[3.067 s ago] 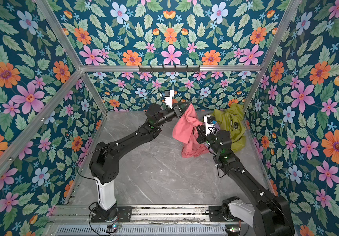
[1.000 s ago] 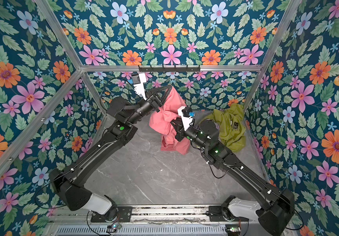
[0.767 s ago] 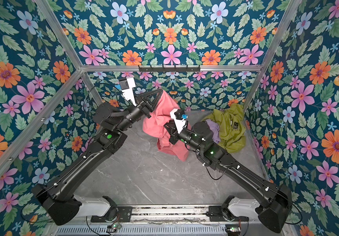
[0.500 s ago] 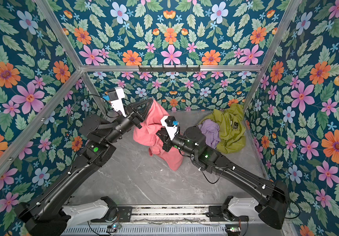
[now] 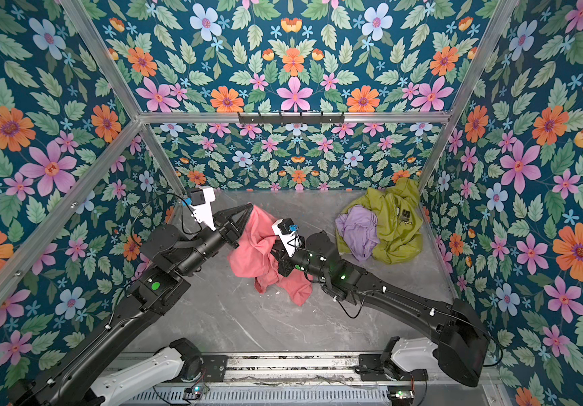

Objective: Pick out a specific cloth from the pile
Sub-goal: 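Carry the pink cloth with both grippers toward the robot and lower it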

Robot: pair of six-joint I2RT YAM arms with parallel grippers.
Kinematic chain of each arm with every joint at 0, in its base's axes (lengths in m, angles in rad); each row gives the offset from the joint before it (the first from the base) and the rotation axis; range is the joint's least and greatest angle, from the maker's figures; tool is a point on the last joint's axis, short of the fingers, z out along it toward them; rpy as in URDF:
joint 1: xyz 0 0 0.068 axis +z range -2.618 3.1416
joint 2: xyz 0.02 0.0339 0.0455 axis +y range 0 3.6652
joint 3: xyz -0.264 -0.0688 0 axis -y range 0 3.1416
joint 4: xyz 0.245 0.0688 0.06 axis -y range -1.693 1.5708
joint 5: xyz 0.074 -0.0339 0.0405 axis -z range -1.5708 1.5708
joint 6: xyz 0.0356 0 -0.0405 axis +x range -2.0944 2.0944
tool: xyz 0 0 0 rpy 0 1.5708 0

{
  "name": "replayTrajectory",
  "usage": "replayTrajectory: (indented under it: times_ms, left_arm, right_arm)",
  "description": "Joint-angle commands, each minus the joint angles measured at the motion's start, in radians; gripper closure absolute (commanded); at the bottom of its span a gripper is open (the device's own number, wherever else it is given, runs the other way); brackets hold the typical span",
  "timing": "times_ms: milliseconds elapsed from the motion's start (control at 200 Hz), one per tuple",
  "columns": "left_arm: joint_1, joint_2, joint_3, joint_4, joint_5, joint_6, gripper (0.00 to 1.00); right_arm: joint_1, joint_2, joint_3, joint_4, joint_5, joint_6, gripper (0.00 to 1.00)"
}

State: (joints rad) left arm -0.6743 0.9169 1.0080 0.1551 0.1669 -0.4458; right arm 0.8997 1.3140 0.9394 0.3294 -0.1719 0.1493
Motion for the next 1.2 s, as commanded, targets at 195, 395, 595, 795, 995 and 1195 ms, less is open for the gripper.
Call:
replayTrajectory:
  times_ms: [195, 395, 595, 795, 995, 1195]
  left_arm:
    - [0.001, -0.021, -0.128, -0.037, -0.076, -0.003, 1.0]
    - [0.001, -0.031, -0.231, -0.084, -0.122, -0.025, 1.0]
    - [0.005, -0.046, -0.34, -0.097, -0.17, -0.061, 1.0]
    - [0.029, -0.054, -0.356, -0.115, -0.192, -0.072, 1.0]
    - [0.062, -0.048, -0.32, -0.134, -0.189, -0.066, 1.0]
    - [0.148, -0.047, -0.289, -0.149, -0.156, -0.038, 1.0]
  right_arm:
    - [0.001, 0.046, -0.07, 0.085, 0.03, 0.041, 1.0]
    - [0.001, 0.055, -0.096, 0.061, 0.049, 0.023, 1.0]
    - [0.001, 0.088, -0.121, 0.019, 0.042, -0.003, 1.0]
    - [0.001, 0.177, -0.11, 0.032, -0.01, -0.001, 1.0]
    - [0.001, 0.296, -0.053, 0.075, -0.092, 0.036, 0.95]
    - [0.001, 0.313, -0.032, 0.066, -0.148, 0.064, 0.59]
